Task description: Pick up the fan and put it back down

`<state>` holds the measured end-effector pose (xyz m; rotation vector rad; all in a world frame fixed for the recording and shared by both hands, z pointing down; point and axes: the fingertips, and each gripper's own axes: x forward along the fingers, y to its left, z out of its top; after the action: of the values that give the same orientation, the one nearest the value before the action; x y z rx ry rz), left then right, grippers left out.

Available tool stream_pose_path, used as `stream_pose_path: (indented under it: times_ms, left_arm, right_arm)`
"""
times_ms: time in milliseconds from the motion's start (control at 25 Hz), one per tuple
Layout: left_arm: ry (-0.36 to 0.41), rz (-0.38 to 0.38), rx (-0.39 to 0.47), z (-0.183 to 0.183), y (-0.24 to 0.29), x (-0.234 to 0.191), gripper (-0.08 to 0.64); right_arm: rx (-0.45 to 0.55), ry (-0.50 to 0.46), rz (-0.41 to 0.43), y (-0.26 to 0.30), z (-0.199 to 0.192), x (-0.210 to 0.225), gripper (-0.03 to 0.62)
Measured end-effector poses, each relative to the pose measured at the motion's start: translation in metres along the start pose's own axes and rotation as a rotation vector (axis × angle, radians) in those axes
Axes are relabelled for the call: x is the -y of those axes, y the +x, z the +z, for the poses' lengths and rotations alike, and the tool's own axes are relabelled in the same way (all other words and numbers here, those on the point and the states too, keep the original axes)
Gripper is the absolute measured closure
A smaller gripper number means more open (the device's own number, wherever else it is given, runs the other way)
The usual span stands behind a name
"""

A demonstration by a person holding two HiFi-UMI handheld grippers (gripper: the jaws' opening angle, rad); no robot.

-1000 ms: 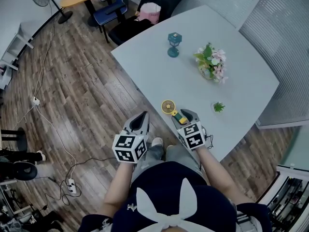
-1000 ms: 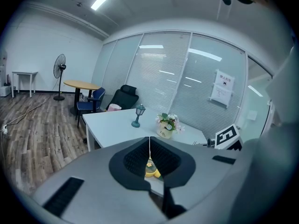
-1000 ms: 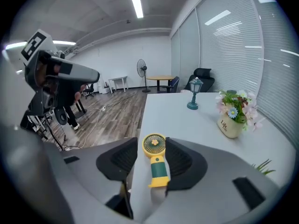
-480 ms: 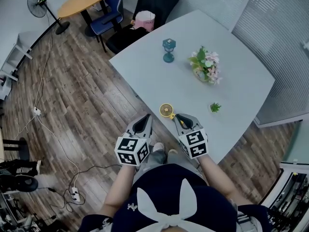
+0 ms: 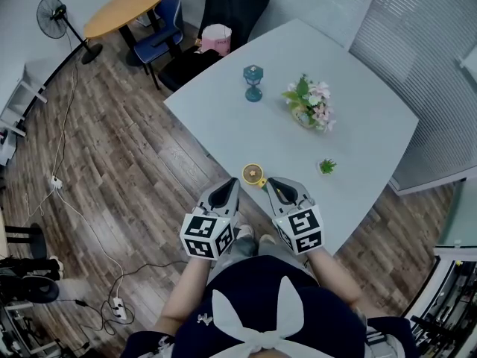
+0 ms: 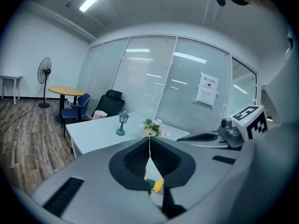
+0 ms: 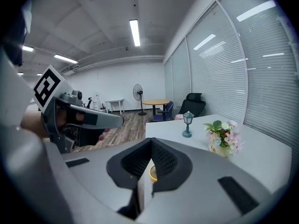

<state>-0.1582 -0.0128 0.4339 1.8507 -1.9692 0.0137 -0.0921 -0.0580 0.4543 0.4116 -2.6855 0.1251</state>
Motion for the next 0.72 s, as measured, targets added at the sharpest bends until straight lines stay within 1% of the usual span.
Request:
stream_pose_path:
  times_ms: [400,720]
  left_arm:
    - [0.035,-0.005,0.005,0.0054,0.001,0.0085,0.537]
    - [0.038,-0.002,0.002,0.0034,0.0027,0.01,0.537]
  right_arm:
    - [0.004,0.002,0.031,-0.007,0.0083,-0.0065,0.589]
    - [0.006,0.013,0.032,-0.0097,0.0088,-0.0049,0.589]
